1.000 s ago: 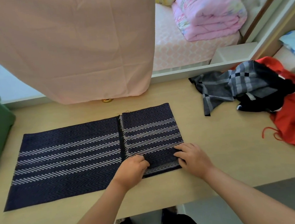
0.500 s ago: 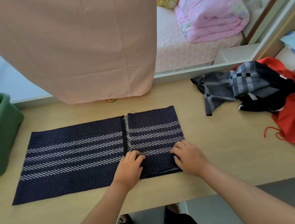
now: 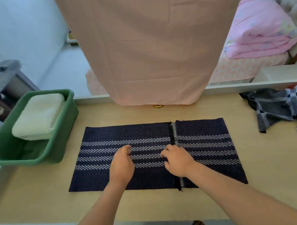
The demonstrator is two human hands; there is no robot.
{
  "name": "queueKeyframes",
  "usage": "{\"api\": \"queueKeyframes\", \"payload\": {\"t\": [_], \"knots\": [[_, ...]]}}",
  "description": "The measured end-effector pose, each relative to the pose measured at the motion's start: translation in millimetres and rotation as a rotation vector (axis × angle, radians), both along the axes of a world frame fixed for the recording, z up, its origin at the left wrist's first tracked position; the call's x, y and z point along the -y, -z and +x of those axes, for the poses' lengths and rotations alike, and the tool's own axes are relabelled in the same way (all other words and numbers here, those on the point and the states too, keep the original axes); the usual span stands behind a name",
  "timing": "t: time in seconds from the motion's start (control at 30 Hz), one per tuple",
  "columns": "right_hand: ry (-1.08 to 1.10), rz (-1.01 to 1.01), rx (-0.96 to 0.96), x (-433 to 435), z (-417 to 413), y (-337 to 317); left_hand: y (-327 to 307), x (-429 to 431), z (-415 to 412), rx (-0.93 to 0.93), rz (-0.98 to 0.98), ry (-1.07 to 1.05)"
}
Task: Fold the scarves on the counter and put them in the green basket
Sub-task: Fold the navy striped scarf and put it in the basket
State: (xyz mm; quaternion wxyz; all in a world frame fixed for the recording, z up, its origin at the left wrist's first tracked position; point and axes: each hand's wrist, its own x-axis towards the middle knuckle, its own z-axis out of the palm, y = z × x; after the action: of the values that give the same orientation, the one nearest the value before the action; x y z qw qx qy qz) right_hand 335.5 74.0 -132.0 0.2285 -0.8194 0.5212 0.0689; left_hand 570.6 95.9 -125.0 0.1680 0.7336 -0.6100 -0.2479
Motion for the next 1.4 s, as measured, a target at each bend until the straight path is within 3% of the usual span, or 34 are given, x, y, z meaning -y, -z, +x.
{"api": "queueKeyframes", "payload": {"t": [0.27,0.53,0.73,0.8,0.9,1.0,1.1,1.27,1.4], "knots": [[-0.055,0.030,0.028,16.5,197.7,5.7,17.2,12.7,172.5,0.185,0.173,-0.198],[0.029,-0.019,-0.050,25.3,286.5,32.0,41.0,51.6,237.5,0.058,0.216,-0.205],[0.152,-0.041,0.112,30.3,288.9,33.1,40.4,69.6,231.8,-0.119,0.256,-0.181],[0.314,-0.027,0.228,39.7,288.8,28.3,35.0,76.7,224.2,-0.255,0.272,-0.157],[0.703,0.236,0.562,54.8,285.0,7.0,17.7,85.8,203.1,-0.555,0.289,-0.059],[0.936,0.345,0.770,64.9,272.7,-12.8,0.4,90.4,177.7,-0.684,0.391,0.117],[1.058,0.262,0.747,67.7,239.6,-23.2,-8.6,96.7,140.2,-0.661,0.439,0.287],[1.143,0.185,0.709,65.9,162.2,-32.6,-27.8,97.9,64.3,-0.655,0.455,0.385],[1.154,0.090,0.620,63.6,94.8,-35.0,-27.2,98.1,5.7,-0.728,0.565,0.318]]}}
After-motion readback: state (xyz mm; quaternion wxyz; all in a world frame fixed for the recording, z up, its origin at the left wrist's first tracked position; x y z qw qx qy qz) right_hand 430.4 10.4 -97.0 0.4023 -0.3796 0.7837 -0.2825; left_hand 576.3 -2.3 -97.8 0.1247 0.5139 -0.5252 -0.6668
